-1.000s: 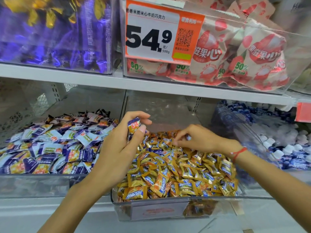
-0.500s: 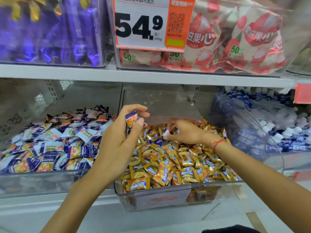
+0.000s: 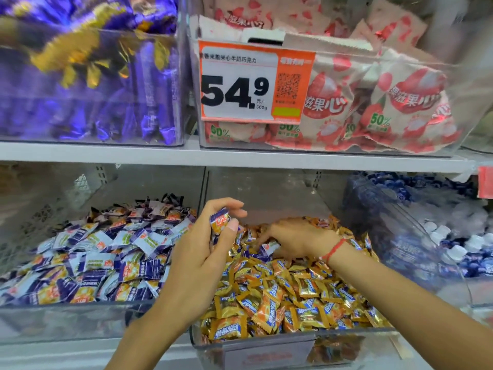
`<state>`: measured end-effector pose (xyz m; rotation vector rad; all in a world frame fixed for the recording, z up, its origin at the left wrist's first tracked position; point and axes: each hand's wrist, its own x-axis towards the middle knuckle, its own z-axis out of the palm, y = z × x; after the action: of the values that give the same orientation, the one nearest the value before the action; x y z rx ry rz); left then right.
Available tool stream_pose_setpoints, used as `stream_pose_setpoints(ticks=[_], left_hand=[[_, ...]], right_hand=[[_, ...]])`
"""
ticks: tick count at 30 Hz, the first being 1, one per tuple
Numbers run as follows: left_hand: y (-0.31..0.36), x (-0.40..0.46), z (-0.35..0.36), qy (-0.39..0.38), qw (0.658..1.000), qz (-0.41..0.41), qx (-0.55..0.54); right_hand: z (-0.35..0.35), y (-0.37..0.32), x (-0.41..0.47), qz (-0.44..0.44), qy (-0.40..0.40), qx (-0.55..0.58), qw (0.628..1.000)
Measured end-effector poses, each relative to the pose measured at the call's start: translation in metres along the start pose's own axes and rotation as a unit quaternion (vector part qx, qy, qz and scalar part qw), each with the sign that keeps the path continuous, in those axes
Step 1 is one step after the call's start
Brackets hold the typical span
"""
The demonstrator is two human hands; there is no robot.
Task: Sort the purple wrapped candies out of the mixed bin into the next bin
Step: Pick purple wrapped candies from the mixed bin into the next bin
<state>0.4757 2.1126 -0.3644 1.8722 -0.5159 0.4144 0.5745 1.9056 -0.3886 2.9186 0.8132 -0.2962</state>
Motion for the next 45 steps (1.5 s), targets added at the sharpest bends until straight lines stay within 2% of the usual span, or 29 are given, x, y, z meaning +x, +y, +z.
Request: stream_pose_setpoints(ticks=[3, 6, 9, 12, 14, 16, 18, 20, 22, 25, 27, 29, 31, 32, 36, 38, 39, 41, 43, 45], left_hand=[[0.000, 0.001, 0.000, -0.003, 1.000, 0.006, -0.008], [0.001, 0.001, -0.001, -0.001, 1.000, 0.006, -0.014], [0.001, 0.001, -0.002, 0.001, 1.000, 0.004, -0.016], [0.003, 0.001, -0.001, 0.009, 0.999, 0.003, -0.038], [0.006, 0.000, -0.001, 0.034, 0.995, -0.009, -0.090], [0.010, -0.004, -0.006, 0.080, 0.987, -0.029, -0.133], [0.013, -0.014, -0.020, 0.139, 0.980, -0.041, -0.132], [0.009, -0.026, -0.044, 0.180, 0.979, -0.067, -0.073], [0.002, -0.036, -0.073, 0.183, 0.977, -0.108, -0.003], [-0.015, -0.036, -0.111, 0.168, 0.973, -0.138, 0.073], [-0.024, -0.027, -0.125, 0.165, 0.972, -0.133, 0.099], [-0.032, -0.017, -0.136, 0.150, 0.979, -0.112, 0.085], [-0.036, -0.015, -0.142, 0.096, 0.986, -0.105, 0.084], [-0.039, -0.016, -0.144, 0.067, 0.987, -0.105, 0.104], [-0.046, -0.023, -0.130, -0.022, 0.975, -0.069, 0.212], [-0.045, -0.026, -0.113, -0.092, 0.961, -0.091, 0.246], [-0.046, -0.026, -0.105, -0.103, 0.952, -0.094, 0.272], [-0.041, -0.026, -0.090, -0.077, 0.955, -0.079, 0.276], [-0.030, -0.021, -0.075, -0.048, 0.970, -0.065, 0.230], [-0.024, -0.014, -0.057, -0.049, 0.977, -0.044, 0.204]], right_hand=[[0.000, -0.001, 0.006, -0.008, -0.001, -0.061, 0.998], [0.005, -0.001, 0.009, -0.003, 0.037, -0.034, 0.999], [0.010, 0.011, -0.001, 0.039, 0.077, 0.135, 0.987], [0.000, 0.011, -0.029, 0.076, 0.133, 0.341, 0.927], [-0.009, -0.001, -0.046, 0.088, 0.151, 0.419, 0.891], [-0.019, -0.021, -0.058, 0.071, 0.163, 0.451, 0.874], [-0.032, -0.048, -0.064, 0.020, 0.188, 0.447, 0.874], [-0.048, -0.079, -0.064, -0.032, 0.210, 0.426, 0.880], [-0.066, -0.110, -0.056, -0.079, 0.235, 0.397, 0.884], [-0.082, -0.152, -0.024, -0.105, 0.251, 0.285, 0.919], [-0.085, -0.171, 0.004, -0.112, 0.219, 0.228, 0.942], [-0.086, -0.182, 0.025, -0.108, 0.137, 0.155, 0.972], [-0.087, -0.182, 0.033, -0.087, 0.070, 0.091, 0.989], [-0.086, -0.179, 0.032, -0.077, 0.065, 0.076, 0.992], [-0.076, -0.159, -0.001, -0.061, 0.153, 0.042, 0.985], [-0.068, -0.149, -0.024, -0.069, 0.218, 0.075, 0.971], [-0.065, -0.141, -0.036, -0.069, 0.250, 0.105, 0.960], [-0.059, -0.119, -0.058, -0.048, 0.287, 0.154, 0.944], [-0.052, -0.091, -0.070, -0.003, 0.298, 0.177, 0.938], [-0.043, -0.070, -0.073, 0.036, 0.278, 0.184, 0.942]])
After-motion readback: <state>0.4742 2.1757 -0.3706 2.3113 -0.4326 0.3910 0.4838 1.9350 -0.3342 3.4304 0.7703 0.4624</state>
